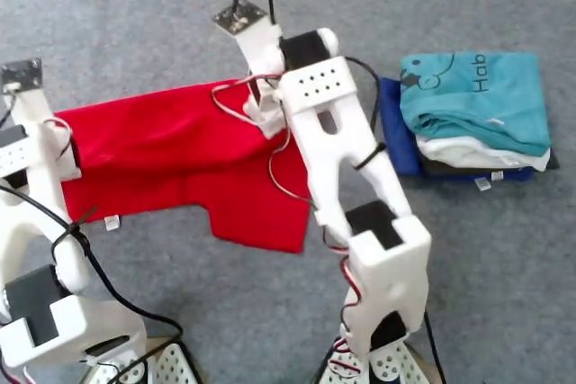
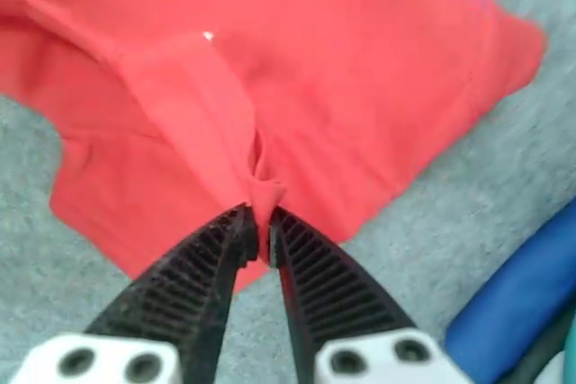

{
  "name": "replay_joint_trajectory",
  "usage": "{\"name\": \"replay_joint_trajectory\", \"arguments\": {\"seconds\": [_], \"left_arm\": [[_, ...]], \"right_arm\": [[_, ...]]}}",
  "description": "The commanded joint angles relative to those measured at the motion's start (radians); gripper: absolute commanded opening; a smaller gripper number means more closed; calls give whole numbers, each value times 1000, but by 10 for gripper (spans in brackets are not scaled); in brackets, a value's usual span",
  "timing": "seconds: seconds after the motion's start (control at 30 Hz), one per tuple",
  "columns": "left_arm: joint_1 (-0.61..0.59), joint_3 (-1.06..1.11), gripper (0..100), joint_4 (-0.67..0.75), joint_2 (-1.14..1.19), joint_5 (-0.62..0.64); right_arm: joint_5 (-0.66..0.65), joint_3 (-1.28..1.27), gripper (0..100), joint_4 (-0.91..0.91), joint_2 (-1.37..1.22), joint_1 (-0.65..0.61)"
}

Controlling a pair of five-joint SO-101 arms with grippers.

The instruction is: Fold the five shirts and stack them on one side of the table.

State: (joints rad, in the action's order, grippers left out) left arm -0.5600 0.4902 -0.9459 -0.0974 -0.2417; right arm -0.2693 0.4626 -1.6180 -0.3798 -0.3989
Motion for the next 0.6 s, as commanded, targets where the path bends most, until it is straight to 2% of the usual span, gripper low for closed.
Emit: {"name": "replay_joint_trajectory", "arguments": {"seconds": [0.0,0.2,0.37,0.57], "left_arm": [[-12,48,29,20,-20,-64],[-38,93,29,20,-15,-112],[-39,48,29,11,-26,-112],[-42,64,29,11,-21,-129]], "right_arm": [[11,-162,15,57,145,-9],[9,-467,15,169,384,-8],[6,-670,15,238,573,8],[-14,-897,15,333,714,12]]}}
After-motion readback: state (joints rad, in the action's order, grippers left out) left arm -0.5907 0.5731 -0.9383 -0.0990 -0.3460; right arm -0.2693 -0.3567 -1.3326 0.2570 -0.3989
